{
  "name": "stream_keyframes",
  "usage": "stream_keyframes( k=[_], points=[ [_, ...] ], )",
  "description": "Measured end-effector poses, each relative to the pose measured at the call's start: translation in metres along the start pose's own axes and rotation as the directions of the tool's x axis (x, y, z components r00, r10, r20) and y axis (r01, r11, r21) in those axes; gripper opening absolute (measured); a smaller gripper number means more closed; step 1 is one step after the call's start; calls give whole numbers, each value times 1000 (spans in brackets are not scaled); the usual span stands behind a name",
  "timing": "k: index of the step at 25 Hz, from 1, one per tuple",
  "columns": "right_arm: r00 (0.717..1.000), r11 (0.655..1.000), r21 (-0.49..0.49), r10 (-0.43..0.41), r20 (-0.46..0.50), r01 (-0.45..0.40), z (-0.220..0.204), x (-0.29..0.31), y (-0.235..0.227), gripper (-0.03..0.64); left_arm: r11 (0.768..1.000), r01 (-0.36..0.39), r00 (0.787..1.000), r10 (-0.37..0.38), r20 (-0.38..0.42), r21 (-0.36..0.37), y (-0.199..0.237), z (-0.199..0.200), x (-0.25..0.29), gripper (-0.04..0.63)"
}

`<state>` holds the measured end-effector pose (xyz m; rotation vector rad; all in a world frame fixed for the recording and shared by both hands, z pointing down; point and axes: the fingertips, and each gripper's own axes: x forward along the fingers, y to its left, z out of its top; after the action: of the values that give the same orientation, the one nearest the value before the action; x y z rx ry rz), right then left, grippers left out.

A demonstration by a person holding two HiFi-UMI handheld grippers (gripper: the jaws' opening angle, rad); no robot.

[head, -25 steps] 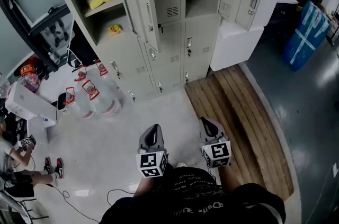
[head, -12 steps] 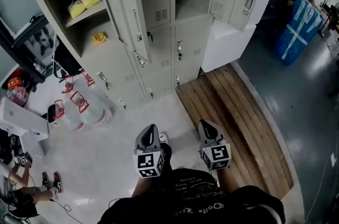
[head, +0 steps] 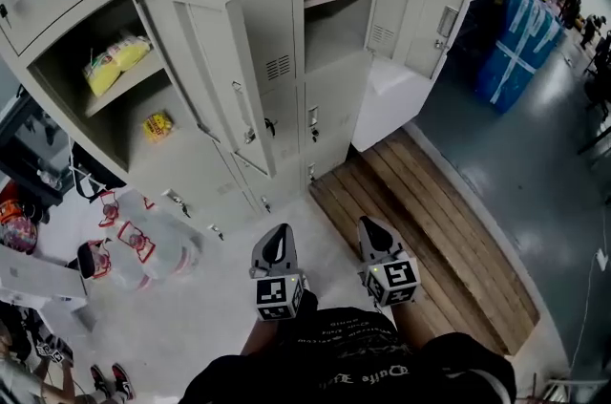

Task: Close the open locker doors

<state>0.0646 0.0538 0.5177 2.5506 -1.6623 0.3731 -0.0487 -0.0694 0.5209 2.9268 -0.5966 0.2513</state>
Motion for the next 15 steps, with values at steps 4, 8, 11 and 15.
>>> stream_keyframes(
  k=[4, 8, 11, 15],
  points=[
    [999, 999, -1, -44, 25, 44, 15, 34, 0, 6, 997, 62, 998, -62, -19, 43, 12, 6, 32, 8],
    [995, 996, -5, -93, 43, 93, 26, 54, -2, 6, 984, 152, 988, -152, -10, 98, 13, 19, 58, 8],
    [990, 991, 2, -137, 24, 137, 25, 60, -10, 6, 977, 199, 980, -200, 5, 76, 11, 31, 74, 8],
    [981, 982, -5, -191, 22, 191, 23, 62, -22, 6, 970, 233, 972, -234, 13, 74, 14, 32, 89, 8]
  ],
)
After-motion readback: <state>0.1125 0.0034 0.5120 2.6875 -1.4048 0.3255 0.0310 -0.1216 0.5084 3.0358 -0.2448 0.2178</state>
